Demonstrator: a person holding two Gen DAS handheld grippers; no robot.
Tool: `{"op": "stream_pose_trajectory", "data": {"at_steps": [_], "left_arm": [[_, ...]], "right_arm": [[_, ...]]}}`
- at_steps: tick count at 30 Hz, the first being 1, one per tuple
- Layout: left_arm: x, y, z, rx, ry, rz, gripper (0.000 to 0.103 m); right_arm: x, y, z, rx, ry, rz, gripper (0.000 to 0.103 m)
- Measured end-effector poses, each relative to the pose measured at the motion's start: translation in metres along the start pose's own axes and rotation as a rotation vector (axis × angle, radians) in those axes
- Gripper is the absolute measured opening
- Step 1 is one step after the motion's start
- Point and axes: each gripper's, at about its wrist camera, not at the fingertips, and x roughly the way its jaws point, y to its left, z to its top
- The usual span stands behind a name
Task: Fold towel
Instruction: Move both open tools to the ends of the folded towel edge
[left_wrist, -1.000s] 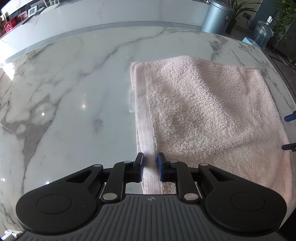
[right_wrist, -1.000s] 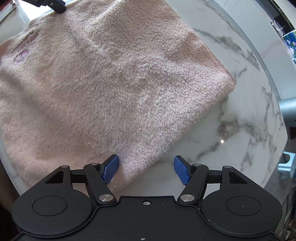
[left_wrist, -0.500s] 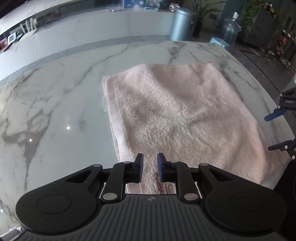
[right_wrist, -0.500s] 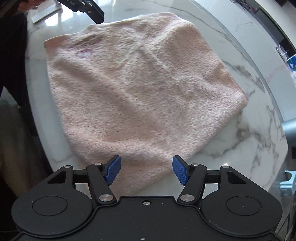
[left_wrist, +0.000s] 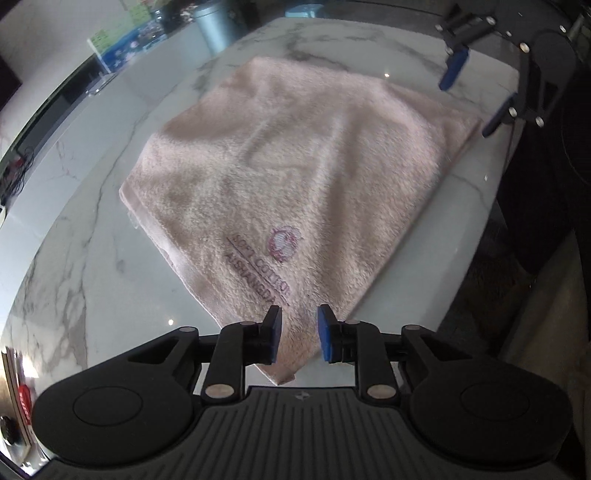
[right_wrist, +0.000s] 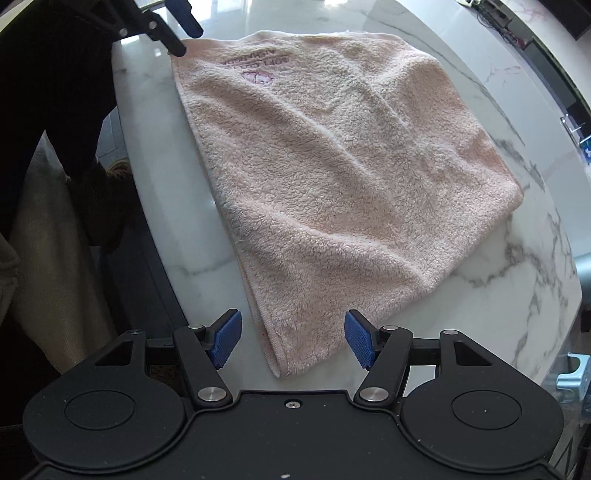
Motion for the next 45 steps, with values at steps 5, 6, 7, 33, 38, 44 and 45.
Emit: {"op": "stream_pose_trajectory", "data": {"at_steps": [5,6,7,33,38,44,45], "left_arm": [[0.010,-0.007,-0.004,0.059,0.012,0.025,0.032],[0.010,-0.009,-0.004,0.075,0.010,0.022,0.037],[0.010,-0.012,-0.005,0.095,0.009,0.025,0.040],[0.042,-0.024,-0.007,0.402,0.119,0.082,0.044],[0.044,-0.015,0.001,0.428,0.137,0.020,0.044],[0.051,-0.003,0.011,0.457,0.154,-0.049,0.044],[0.051,-0.001,0.012,0.458,0.155,-0.062,0.044]], "right_arm": [[0.006,-0.001,0.004,0.013,0.003,0.013,0.060],[0.007,-0.001,0.004,0.016,0.005,0.019,0.060],[0.007,-0.001,0.004,0.017,0.007,0.023,0.060],[0.015,-0.001,-0.001,-0.050,0.037,0.028,0.062],[0.021,-0.001,0.000,-0.098,0.049,0.049,0.062],[0.027,-0.006,-0.001,-0.132,0.048,0.094,0.062],[0.028,-0.007,-0.002,-0.139,0.053,0.099,0.062]]}}
